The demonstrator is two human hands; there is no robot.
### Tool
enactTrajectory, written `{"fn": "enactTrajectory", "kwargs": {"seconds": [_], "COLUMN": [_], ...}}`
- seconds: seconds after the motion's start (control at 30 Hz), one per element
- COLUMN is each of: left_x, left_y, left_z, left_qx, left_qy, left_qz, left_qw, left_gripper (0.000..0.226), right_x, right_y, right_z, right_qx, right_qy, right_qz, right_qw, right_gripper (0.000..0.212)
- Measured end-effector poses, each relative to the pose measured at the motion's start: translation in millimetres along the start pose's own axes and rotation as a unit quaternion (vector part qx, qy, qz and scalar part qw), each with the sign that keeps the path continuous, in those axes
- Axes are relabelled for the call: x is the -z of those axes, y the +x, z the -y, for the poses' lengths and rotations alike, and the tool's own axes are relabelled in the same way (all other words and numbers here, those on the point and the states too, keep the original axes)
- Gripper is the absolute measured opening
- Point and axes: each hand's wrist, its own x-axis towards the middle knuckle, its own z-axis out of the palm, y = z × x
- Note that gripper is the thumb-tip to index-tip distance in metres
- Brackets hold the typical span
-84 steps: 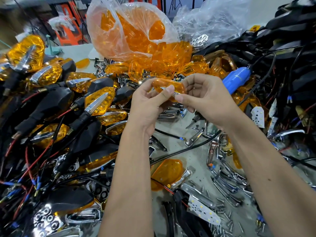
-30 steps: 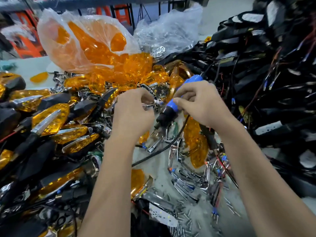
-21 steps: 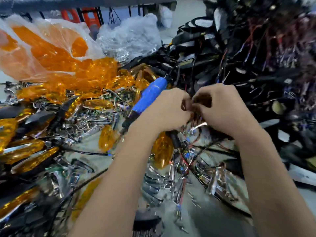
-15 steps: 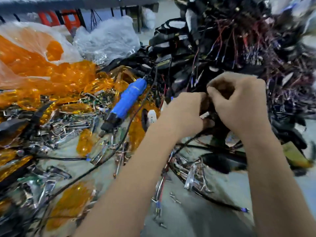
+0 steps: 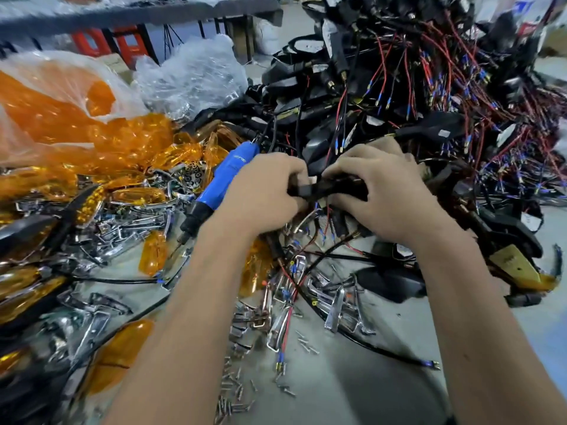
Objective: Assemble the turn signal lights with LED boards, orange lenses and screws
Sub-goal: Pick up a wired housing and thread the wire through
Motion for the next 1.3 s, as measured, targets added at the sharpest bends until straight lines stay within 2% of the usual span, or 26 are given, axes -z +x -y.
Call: {"fn": "enactTrajectory", "kwargs": {"seconds": [0.07, 0.17, 0.3, 0.37, 0.4, 0.43, 0.5, 0.53, 0.57, 0.6, 0.67, 0.73, 0.77, 0.83, 0.9, 1.0, 1.07, 1.17, 1.23, 1.3], "left_x": [13, 28, 61, 72, 76, 80, 88, 91, 94, 96, 98, 92, 88, 78, 66, 50, 42, 39, 39, 39], "left_y": [-7, -16, -39, -56, -64, -71, -81, -84, -88, -92, -105, -120, -128, -135, -138, -135, -132, -127, -124, -123], "left_z": [7, 21, 64, 85, 94, 101, 116, 127, 140, 152, 169, 175, 175, 176, 173, 173, 172, 169, 170, 172], "left_qx": [-0.007, 0.005, 0.048, 0.099, 0.133, 0.158, 0.185, 0.182, 0.188, 0.211, 0.266, 0.290, 0.296, 0.290, 0.256, 0.210, 0.189, 0.180, 0.180, 0.178], "left_qy": [-0.017, 0.051, 0.026, -0.059, -0.156, -0.289, -0.533, -0.596, -0.619, -0.606, -0.562, -0.559, -0.564, -0.574, -0.580, -0.537, -0.511, -0.479, -0.466, -0.451], "left_qz": [0.009, -0.008, -0.082, -0.163, -0.209, -0.246, -0.279, -0.296, -0.322, -0.348, -0.368, -0.350, -0.344, -0.326, -0.284, -0.246, -0.238, -0.238, -0.258, -0.270], "left_qw": [1.000, 0.999, 0.995, 0.980, 0.956, 0.912, 0.777, 0.724, 0.692, 0.684, 0.691, 0.693, 0.690, 0.692, 0.719, 0.779, 0.804, 0.826, 0.827, 0.832], "left_gripper": [0.034, 0.027, 0.024, 0.027, 0.029, 0.030, 0.028, 0.028, 0.028, 0.026, 0.038, 0.052, 0.055, 0.037, 0.013, 0.018, 0.021, 0.026, 0.028, 0.022], "right_x": [-5, -15, -30, -38, -41, -45, -55, -62, -68, -73, -79, -78, -78, -80, -88, -101, -110, -120, -121, -120], "right_y": [9, 23, 41, 52, 58, 61, 65, 66, 66, 66, 68, 73, 75, 84, 91, 98, 100, 103, 106, 107], "right_z": [9, 23, 68, 95, 110, 126, 163, 184, 206, 223, 244, 248, 245, 236, 229, 220, 214, 206, 199, 194], "right_qx": [0.014, 0.023, 0.092, 0.098, 0.087, 0.078, 0.107, 0.141, 0.175, 0.203, 0.238, 0.241, 0.225, 0.179, 0.149, 0.132, 0.133, 0.117, 0.089, 0.078], "right_qy": [0.008, 0.081, 0.107, 0.093, 0.093, 0.093, 0.087, 0.082, 0.082, 0.085, 0.113, 0.186, 0.230, 0.271, 0.275, 0.310, 0.313, 0.311, 0.325, 0.350], "right_qz": [0.041, 0.089, 0.058, 0.024, -0.001, -0.022, -0.040, -0.039, -0.035, -0.023, 0.059, 0.152, 0.169, 0.144, 0.104, 0.097, 0.105, 0.097, 0.081, 0.109], "right_qw": [0.999, 0.992, 0.988, 0.991, 0.992, 0.992, 0.990, 0.986, 0.980, 0.975, 0.963, 0.940, 0.932, 0.935, 0.944, 0.936, 0.934, 0.938, 0.938, 0.927], "right_gripper": [0.025, 0.009, 0.014, 0.014, 0.017, 0.019, 0.023, 0.024, 0.024, 0.022, 0.024, 0.045, 0.054, 0.059, 0.047, 0.020, 0.011, 0.013, 0.015, 0.015]}}
